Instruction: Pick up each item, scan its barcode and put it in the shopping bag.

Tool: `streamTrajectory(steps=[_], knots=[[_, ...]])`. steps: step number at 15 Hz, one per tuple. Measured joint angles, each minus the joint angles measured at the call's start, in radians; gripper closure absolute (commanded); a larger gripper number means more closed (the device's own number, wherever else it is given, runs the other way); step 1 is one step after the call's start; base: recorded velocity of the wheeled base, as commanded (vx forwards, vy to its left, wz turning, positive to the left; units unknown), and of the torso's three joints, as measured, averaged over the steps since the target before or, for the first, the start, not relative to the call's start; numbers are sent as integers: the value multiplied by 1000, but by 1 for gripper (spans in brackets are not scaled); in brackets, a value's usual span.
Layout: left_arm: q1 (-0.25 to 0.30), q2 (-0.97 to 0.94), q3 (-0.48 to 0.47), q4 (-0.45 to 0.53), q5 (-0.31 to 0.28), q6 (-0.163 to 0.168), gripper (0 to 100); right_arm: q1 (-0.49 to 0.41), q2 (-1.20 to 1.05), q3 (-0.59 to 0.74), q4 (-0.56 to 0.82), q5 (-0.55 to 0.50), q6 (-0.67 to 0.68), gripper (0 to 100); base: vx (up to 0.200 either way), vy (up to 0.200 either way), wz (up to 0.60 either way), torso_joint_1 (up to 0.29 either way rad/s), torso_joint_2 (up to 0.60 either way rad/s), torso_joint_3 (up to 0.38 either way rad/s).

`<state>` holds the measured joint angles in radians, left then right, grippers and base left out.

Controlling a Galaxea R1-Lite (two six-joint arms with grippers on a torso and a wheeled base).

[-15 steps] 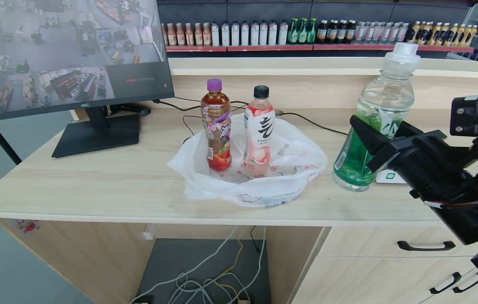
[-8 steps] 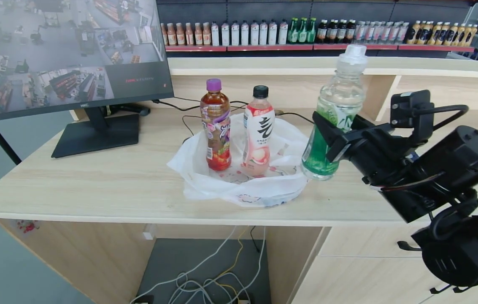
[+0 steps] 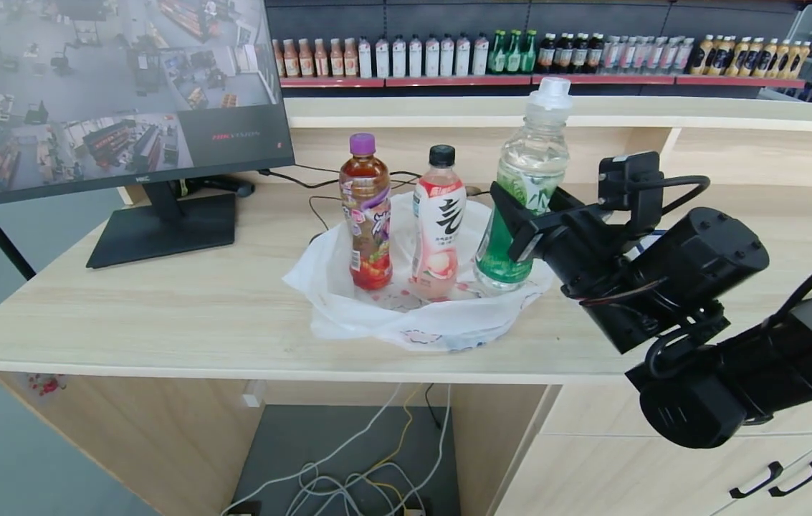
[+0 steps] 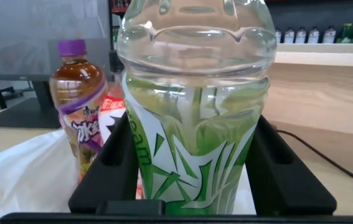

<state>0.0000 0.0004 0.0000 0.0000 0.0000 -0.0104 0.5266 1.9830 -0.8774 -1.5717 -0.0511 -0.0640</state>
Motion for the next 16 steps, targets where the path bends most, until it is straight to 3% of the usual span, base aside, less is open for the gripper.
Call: streamTrajectory(steps=[16], knots=[[0, 0, 0, 0, 0, 3, 0, -7, 118, -91, 2, 1, -14, 100, 0, 0, 0, 0, 0, 0]])
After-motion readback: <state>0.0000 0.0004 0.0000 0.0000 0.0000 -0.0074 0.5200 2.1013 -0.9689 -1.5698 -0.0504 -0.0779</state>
